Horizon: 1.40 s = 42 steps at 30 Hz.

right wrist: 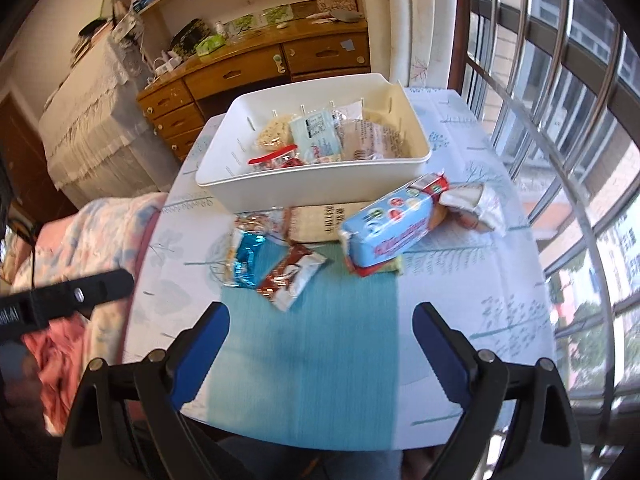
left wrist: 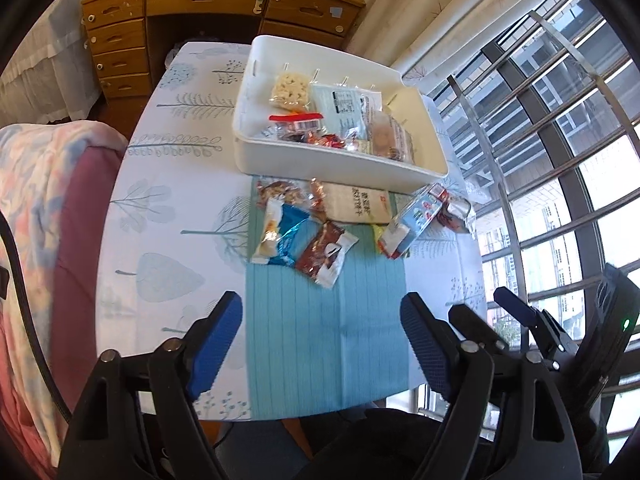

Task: Organize snacks
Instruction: 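Withdraw both tools toward the blue biscuit pack, then grasp the blue biscuit pack with the left tool while the right tool grasps a white wrapper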

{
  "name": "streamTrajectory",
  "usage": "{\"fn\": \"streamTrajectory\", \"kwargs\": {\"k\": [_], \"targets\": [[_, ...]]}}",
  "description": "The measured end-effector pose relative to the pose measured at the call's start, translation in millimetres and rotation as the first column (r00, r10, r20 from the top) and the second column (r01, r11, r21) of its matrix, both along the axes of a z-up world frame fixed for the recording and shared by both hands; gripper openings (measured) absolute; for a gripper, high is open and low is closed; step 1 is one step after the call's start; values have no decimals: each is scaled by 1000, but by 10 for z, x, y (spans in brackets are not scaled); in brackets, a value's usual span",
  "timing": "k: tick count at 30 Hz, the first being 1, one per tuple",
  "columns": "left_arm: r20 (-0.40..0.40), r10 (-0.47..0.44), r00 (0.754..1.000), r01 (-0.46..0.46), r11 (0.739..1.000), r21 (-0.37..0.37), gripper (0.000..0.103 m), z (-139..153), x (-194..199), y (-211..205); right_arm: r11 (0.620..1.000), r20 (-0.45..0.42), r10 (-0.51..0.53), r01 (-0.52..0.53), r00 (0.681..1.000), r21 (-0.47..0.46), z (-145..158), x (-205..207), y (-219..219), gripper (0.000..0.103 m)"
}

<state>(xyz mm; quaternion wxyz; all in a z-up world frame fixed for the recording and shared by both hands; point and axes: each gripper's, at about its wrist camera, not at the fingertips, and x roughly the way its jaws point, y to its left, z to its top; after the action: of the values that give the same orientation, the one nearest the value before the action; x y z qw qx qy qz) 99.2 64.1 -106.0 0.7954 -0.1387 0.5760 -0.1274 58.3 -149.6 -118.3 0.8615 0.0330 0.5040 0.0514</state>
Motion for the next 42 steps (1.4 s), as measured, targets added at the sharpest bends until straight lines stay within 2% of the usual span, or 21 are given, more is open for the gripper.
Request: {"fn": "streamTrajectory", "kwargs": {"k": [2, 7, 13, 17, 23, 27, 33, 42], "targets": [[-5, 13, 1000, -13, 1000, 0, 86, 8, 64, -104, 1000, 1, 25, -24, 1000, -20, -3, 56, -109, 93], [-21, 35, 999, -35, 999, -2, 87, -8, 235, -414, 996, 18, 78, -77, 997, -48, 22, 246, -391, 93], [-53, 38, 998, -38, 999, 7, 88, -113, 420, -871, 981, 10, 151, -149, 988, -125, -58, 452, -682, 93], [-77, 43, 996, -42, 999, 12, 88, -228, 543, -1118, 963, -3, 207, -204, 978, -175, -141, 594, -844, 93], [-128, 42, 991, -37, 998, 43, 90, -435, 763, -1488, 916, 2, 314, -302, 949, -264, -291, 782, -1036, 93], [-168, 16, 986, -4, 997, 72, 90, -590, 896, -1714, 903, -10, 340, -330, 940, -274, -402, 899, -1154, 93], [-211, -41, 977, 75, 985, 157, 90, -836, 1076, -2009, 856, -15, 402, -381, 916, -351, -628, 1028, -1238, 93], [-257, -117, 959, 185, 949, 257, 94, -1122, 1318, -2321, 840, -31, 423, -404, 906, -362, -970, 1193, -1379, 93]]}}
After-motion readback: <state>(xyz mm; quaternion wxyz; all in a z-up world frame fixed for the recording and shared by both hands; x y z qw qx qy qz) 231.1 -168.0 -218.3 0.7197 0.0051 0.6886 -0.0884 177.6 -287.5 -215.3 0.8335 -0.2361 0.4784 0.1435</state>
